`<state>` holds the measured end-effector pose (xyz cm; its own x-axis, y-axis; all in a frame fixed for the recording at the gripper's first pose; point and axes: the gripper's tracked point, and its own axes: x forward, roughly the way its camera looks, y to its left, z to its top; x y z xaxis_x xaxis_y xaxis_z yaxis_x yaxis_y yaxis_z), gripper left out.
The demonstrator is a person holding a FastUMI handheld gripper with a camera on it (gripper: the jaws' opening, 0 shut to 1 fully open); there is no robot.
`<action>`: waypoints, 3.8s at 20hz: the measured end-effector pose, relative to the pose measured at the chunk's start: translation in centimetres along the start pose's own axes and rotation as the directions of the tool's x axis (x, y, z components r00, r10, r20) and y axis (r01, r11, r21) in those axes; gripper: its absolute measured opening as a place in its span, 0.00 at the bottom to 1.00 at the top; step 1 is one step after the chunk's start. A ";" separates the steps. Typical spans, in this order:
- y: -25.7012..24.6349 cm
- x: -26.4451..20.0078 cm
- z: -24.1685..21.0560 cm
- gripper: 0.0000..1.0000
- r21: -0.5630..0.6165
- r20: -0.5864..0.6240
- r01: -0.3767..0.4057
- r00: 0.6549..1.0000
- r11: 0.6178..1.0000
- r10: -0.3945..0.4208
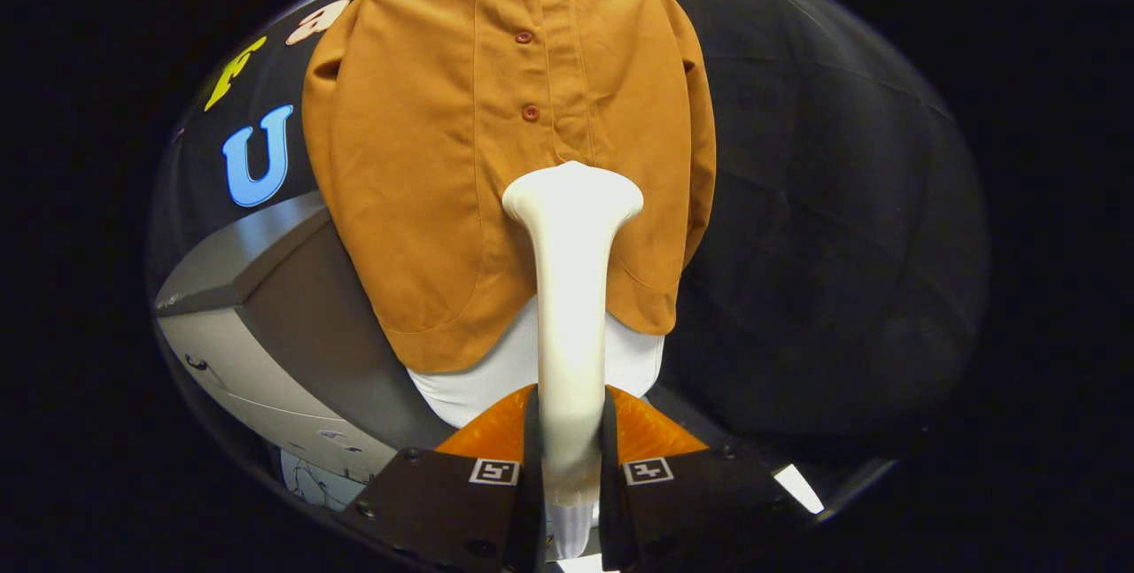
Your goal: Iron the clothes twice with a garment steamer, once on the left side and once on the right side.
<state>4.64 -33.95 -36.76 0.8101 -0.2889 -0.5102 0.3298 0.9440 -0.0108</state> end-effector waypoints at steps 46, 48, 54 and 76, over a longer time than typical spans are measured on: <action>28.3 -27.6 21.8 0.27 -0.073 0.473 -0.257 0.842 0.964 0.260; 29.3 -28.5 21.8 0.27 -0.071 0.479 -0.261 0.838 0.963 0.263; 30.2 -29.5 21.7 0.27 -0.088 0.479 -0.265 0.834 0.960 0.274; 29.6 -30.5 21.3 0.27 -0.084 0.484 -0.249 0.836 0.965 0.258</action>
<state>0.01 -0.56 -3.20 0.9971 -0.0754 -0.0131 0.0759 0.9961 0.0442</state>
